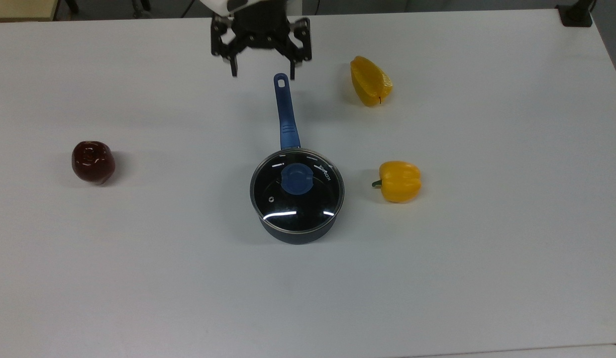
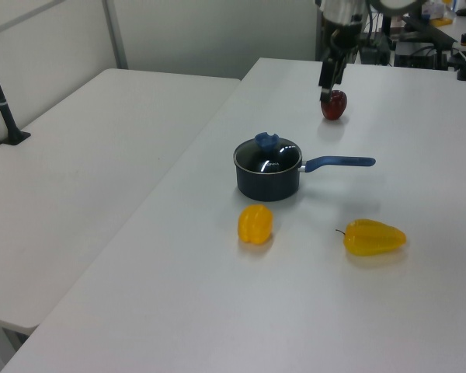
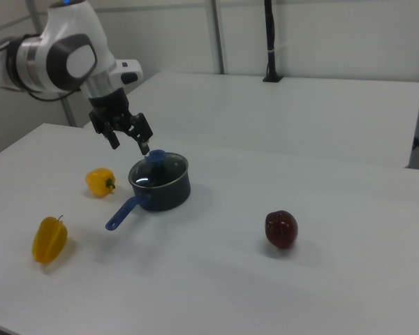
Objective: Open lid
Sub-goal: 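Move the open gripper down over the blue knob of the glass lid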
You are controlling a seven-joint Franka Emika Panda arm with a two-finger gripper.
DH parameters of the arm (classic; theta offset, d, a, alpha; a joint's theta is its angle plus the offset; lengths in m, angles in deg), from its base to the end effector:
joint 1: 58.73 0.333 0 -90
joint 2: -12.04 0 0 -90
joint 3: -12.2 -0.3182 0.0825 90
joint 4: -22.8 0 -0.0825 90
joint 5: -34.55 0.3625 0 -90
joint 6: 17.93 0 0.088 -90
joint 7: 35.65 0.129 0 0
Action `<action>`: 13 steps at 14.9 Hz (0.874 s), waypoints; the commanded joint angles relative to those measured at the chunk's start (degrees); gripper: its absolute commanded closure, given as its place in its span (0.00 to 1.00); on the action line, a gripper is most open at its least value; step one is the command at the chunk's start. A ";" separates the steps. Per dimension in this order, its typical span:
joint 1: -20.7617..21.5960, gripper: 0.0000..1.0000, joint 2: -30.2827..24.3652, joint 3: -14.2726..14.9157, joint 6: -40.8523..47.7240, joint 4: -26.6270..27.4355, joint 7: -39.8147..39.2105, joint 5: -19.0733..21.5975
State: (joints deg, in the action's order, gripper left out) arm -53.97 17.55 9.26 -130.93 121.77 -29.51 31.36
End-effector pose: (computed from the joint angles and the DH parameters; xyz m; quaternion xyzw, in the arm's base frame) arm 0.5859 0.0734 0.5167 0.9967 0.0222 0.0767 0.0148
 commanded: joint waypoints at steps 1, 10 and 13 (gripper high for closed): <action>1.22 0.00 3.88 -0.04 -11.86 2.72 -0.17 0.81; 2.28 0.00 14.34 -0.13 -34.19 1.93 0.45 0.02; 2.36 0.00 15.93 -0.13 -37.64 1.93 0.36 -0.15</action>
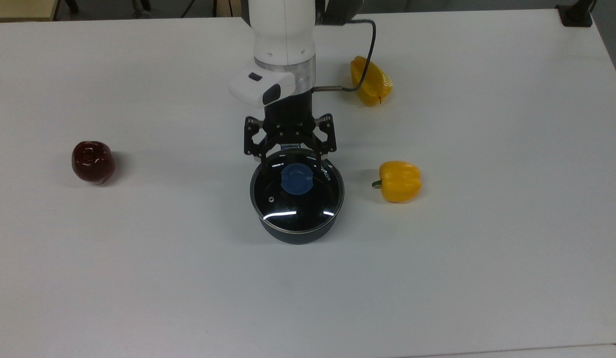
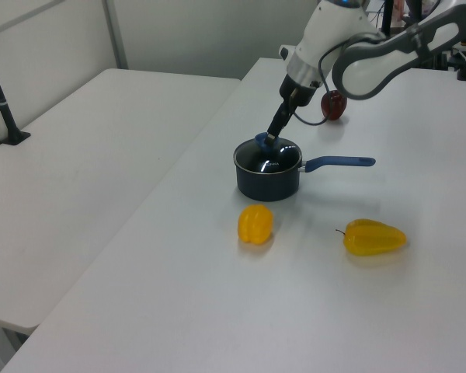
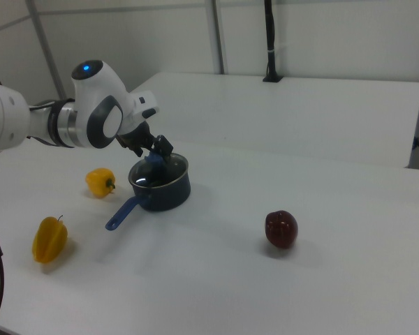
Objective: Open lid
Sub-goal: 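Close the gripper on the blue lid knob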
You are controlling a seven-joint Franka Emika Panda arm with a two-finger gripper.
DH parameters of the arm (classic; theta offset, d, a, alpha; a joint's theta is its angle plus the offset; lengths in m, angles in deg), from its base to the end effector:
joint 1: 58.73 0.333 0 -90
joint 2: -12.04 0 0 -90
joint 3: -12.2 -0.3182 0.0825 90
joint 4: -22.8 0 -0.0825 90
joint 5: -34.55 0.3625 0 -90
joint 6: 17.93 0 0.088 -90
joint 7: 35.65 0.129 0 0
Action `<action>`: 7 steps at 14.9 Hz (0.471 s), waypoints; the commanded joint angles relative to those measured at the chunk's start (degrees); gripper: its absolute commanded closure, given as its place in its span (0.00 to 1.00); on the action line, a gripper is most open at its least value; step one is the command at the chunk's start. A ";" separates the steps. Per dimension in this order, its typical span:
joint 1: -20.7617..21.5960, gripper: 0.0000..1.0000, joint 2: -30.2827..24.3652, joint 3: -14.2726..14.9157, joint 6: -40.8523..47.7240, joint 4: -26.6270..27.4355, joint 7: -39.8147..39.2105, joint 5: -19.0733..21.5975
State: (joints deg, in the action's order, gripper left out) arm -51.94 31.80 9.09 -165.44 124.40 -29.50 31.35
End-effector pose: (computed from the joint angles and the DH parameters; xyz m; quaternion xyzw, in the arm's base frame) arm 0.6640 0.1126 0.4097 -0.9728 -0.0478 -0.2259 0.0204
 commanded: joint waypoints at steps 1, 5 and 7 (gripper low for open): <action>0.33 0.00 1.77 0.12 -3.31 -0.71 0.35 -0.15; 0.69 0.03 1.69 0.12 -3.75 -0.71 0.70 -0.15; 0.77 0.10 1.60 0.04 -3.67 -0.71 0.88 -0.15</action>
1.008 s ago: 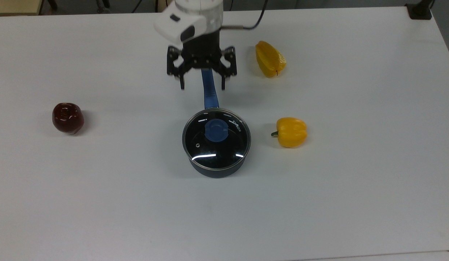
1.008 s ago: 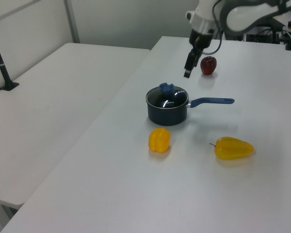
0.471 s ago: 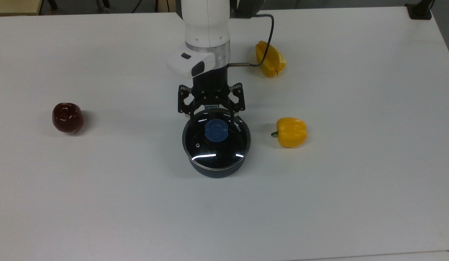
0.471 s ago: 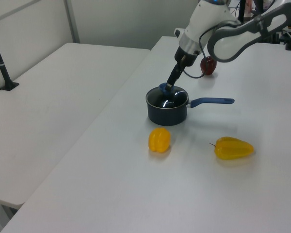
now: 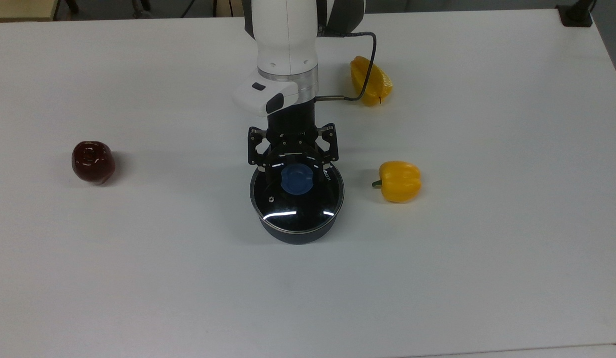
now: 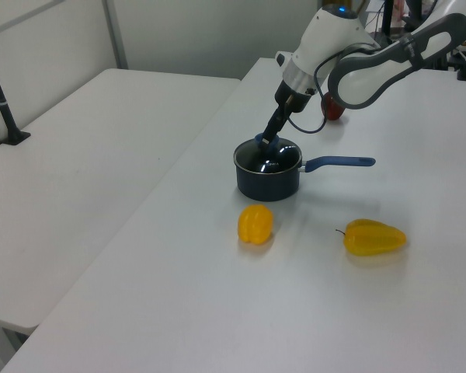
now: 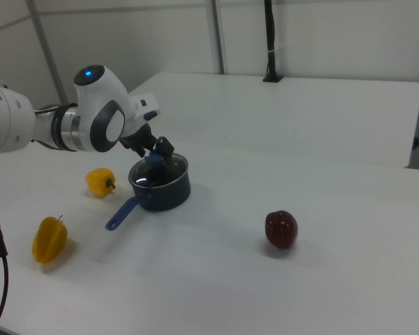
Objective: Open lid
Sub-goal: 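Close the gripper on the blue lid knob, then lift the glass lid off the saucepan and carry it beside the pan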
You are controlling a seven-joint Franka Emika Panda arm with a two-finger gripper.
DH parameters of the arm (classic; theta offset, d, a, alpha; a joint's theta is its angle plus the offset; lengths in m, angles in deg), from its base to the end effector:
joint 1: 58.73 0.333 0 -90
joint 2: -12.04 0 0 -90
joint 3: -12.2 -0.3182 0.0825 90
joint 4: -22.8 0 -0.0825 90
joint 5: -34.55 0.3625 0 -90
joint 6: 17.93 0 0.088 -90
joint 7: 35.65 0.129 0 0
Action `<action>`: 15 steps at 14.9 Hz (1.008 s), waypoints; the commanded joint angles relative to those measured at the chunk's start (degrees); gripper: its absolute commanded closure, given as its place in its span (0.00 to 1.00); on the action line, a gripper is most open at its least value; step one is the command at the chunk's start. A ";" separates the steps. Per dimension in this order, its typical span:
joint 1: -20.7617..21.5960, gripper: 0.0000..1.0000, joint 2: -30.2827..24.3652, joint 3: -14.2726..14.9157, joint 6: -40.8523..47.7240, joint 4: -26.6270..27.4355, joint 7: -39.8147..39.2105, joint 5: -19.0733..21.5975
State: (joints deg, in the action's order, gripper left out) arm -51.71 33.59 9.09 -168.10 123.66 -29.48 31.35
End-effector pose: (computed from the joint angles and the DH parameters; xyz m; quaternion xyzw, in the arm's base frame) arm 0.6717 0.1167 0.4012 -0.9694 -0.0495 -0.2392 0.0241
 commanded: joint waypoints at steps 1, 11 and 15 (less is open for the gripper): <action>0.54 0.13 -0.19 0.03 -1.00 0.03 0.86 -0.14; 1.06 0.50 -0.63 0.12 -0.74 0.30 0.68 -0.67; 0.98 0.65 -2.03 0.12 -0.12 0.38 0.77 -0.58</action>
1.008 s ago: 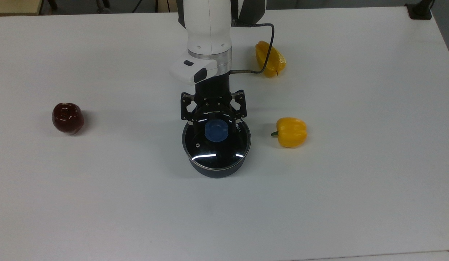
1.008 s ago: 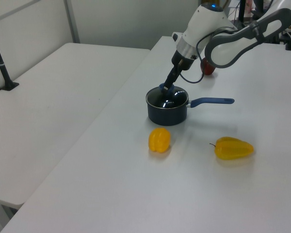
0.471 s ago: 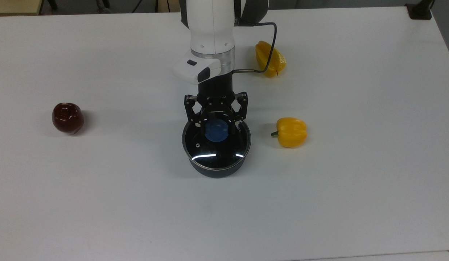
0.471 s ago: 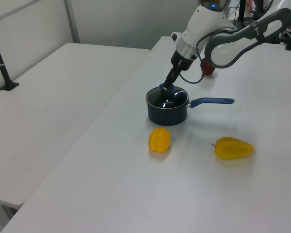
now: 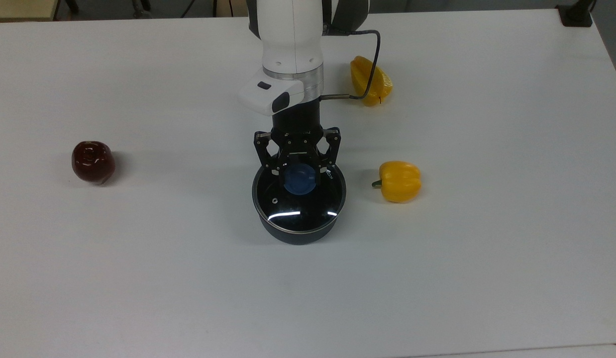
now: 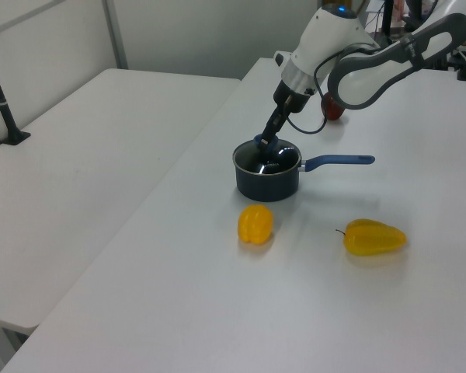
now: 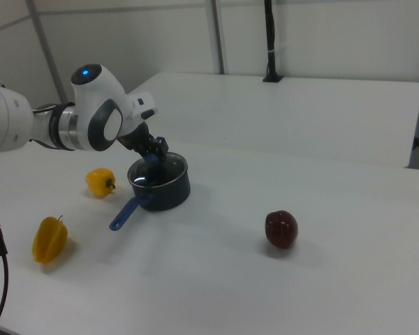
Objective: Open lid
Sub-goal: 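Lift the glass lid off the saucepan and carry it beside the pan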
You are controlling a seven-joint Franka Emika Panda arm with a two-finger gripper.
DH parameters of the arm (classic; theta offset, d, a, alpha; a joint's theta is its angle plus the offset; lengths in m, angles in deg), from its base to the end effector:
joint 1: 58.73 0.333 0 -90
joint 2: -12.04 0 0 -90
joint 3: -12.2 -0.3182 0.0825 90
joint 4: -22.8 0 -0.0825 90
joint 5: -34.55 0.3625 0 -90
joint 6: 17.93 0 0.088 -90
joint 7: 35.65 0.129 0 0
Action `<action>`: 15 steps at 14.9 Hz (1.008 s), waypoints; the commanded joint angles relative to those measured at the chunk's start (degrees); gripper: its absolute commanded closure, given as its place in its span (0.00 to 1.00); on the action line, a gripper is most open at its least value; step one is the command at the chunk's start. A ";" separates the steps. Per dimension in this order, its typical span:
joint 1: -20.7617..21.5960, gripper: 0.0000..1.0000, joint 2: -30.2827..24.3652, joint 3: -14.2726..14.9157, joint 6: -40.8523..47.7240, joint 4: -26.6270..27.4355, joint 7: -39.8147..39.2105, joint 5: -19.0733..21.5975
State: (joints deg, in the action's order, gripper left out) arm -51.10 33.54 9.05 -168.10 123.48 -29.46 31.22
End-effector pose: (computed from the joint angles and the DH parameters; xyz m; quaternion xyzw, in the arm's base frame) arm 0.6709 0.1244 0.4033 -0.9686 -0.0555 -0.2411 0.0250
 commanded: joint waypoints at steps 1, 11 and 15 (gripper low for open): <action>0.29 0.65 -2.77 0.16 0.05 0.92 0.84 -0.37; -7.08 0.65 -16.91 0.16 15.96 6.27 1.37 -0.19; -12.36 0.65 -19.74 0.34 14.91 13.57 0.57 -0.28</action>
State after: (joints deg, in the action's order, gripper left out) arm -60.34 17.92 9.49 -152.22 129.05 -28.90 31.22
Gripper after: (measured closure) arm 0.388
